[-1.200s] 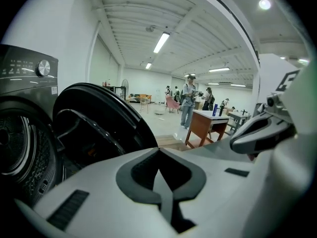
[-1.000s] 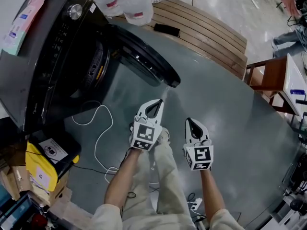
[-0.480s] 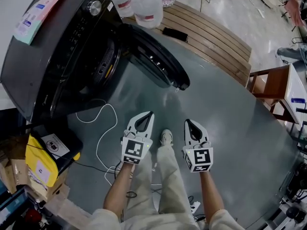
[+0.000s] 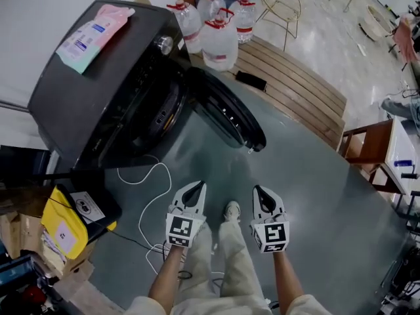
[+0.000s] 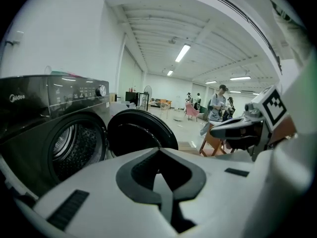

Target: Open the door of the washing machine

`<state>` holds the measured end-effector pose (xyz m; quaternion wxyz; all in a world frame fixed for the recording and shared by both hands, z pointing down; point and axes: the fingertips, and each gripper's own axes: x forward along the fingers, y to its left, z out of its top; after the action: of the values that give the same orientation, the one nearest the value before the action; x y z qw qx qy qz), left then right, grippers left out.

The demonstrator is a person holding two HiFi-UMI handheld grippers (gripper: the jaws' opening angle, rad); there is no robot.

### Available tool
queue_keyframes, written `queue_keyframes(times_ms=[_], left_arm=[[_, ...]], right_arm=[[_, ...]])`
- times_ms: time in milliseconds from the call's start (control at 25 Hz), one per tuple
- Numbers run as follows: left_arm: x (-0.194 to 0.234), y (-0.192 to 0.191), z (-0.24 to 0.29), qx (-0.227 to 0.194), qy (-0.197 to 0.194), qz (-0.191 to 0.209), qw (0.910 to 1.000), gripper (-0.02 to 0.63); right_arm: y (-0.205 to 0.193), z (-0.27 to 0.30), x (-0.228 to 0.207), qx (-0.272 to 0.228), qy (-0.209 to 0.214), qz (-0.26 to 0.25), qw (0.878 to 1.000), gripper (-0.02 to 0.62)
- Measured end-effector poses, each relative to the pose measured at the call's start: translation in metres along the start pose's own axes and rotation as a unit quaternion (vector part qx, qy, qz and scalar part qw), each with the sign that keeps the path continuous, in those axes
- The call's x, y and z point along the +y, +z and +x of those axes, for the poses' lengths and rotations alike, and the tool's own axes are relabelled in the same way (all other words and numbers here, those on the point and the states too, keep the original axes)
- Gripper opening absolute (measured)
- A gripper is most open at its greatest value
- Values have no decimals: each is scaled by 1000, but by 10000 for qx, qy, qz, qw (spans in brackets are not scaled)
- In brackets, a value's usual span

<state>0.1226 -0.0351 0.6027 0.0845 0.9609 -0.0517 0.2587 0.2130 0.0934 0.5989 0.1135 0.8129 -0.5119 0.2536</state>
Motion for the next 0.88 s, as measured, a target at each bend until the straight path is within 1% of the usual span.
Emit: queue_keyframes(times_ms=[280,440,600,720,880], left_arm=[[18,69,-41,-269,266,-34,9993,8],[16,109,-67,-402,357,-5,9986,8],[14,142,-97,-486,425,-40,9979,8],[14,164,-116,-585,493,45,9971,8],[14,187,-139,-714,637,123,9953,8]], right_arm=[[78,-21,11,-280,68,-157,9995,-2],[122,-40,18,-488,92,-263,9984,-2],[164,-62,23,-679,54,-368,9970,-2],[188,-78,22,-831,22,-390,9958,-2],[207,-102,18,-961,7,-442,9944,-2]])
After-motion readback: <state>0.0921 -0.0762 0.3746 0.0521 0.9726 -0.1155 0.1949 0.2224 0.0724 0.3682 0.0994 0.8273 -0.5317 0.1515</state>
